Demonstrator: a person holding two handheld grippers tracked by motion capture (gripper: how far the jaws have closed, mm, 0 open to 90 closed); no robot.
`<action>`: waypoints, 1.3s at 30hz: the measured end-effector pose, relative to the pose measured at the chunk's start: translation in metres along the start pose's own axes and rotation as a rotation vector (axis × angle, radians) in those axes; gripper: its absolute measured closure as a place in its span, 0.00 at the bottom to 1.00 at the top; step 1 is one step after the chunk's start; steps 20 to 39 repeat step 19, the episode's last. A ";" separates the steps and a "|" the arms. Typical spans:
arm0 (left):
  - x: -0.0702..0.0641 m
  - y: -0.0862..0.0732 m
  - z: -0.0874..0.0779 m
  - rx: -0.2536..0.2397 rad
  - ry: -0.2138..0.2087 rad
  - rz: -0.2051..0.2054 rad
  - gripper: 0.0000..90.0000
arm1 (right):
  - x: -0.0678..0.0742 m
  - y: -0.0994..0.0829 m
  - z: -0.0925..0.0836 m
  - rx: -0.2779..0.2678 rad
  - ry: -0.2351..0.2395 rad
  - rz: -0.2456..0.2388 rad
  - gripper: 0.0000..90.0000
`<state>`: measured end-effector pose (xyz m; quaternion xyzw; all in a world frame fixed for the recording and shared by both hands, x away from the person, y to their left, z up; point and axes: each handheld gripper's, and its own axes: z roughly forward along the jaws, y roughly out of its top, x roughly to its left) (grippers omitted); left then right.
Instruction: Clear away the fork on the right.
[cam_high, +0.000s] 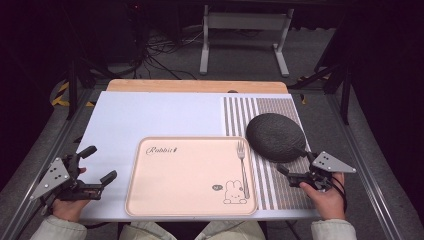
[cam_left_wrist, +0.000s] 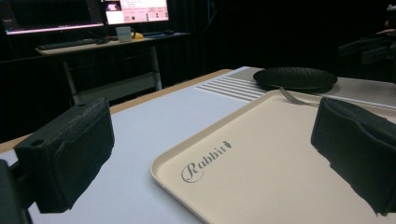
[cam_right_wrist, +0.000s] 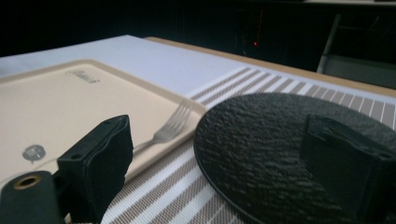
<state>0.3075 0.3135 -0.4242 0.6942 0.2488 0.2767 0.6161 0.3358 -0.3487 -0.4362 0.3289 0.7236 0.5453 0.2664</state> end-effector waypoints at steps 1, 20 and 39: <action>0.000 0.000 0.000 0.002 -0.001 -0.001 0.00 | 0.000 -0.002 0.001 0.011 -0.008 0.004 0.12; 0.001 0.000 0.000 0.003 -0.003 -0.012 0.00 | 0.000 -0.007 -0.001 0.020 -0.016 0.019 0.11; 0.001 0.000 0.000 0.003 -0.003 -0.012 0.00 | 0.000 -0.007 -0.001 0.020 -0.016 0.019 0.11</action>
